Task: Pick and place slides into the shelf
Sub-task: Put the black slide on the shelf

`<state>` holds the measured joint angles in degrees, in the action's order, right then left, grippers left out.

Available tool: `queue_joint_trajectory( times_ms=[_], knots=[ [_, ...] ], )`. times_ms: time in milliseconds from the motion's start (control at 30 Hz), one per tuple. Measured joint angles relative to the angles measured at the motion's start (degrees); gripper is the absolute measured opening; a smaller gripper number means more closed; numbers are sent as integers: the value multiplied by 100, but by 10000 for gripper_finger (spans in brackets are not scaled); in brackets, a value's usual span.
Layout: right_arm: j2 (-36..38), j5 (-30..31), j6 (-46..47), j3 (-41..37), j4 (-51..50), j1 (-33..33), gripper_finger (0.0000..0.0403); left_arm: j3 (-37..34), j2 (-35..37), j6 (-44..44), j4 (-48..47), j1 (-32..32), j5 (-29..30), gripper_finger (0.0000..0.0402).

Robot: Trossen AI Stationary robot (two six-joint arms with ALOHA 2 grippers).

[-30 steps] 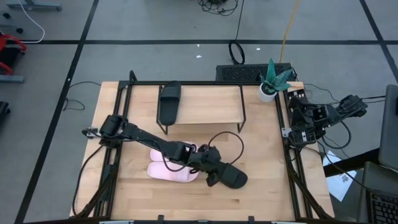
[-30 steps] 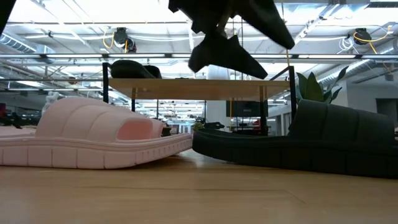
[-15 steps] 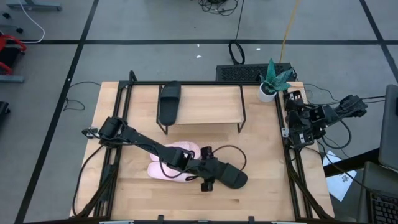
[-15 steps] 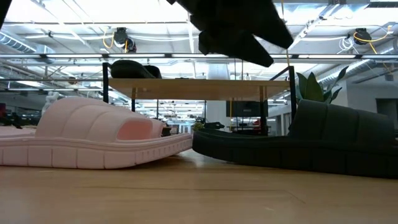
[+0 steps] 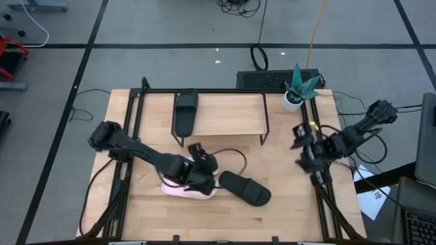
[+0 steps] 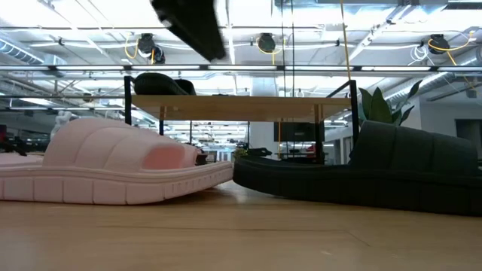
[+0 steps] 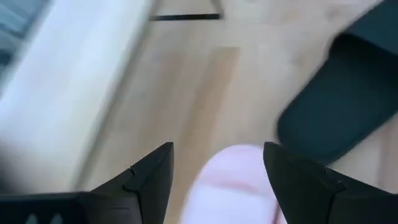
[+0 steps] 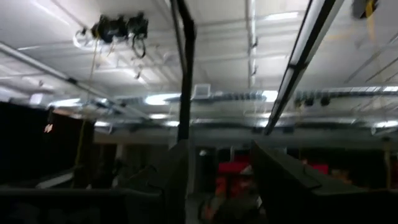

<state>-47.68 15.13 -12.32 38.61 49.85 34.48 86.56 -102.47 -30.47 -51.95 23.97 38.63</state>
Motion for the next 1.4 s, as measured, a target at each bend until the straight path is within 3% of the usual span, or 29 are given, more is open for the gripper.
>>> queue_joint_trajectory(
  times_ms=[233,467,733,933,1167,1267,1400],
  knots=[
    [-322,606,607,0,-1354,380,162,2,1028,-994,-961,424,490,246],
    [-1051,606,531,0,-2202,389,162,0,1739,-1560,-1445,656,781,246],
    [-1964,567,451,0,-3092,471,162,0,1940,-2416,-2095,704,757,246],
    [-2144,641,155,0,-3135,600,162,0,1764,-2610,-1731,757,394,246],
    [-2101,1822,-87,0,-3267,766,162,0,1101,-1729,923,654,-370,246],
    [-2086,2732,-405,0,-3244,898,162,0,701,-1699,1818,345,-1356,246],
    [-2081,4524,-1321,0,-2836,1198,162,0,88,-1782,2415,-64,-2734,246]
  ],
)
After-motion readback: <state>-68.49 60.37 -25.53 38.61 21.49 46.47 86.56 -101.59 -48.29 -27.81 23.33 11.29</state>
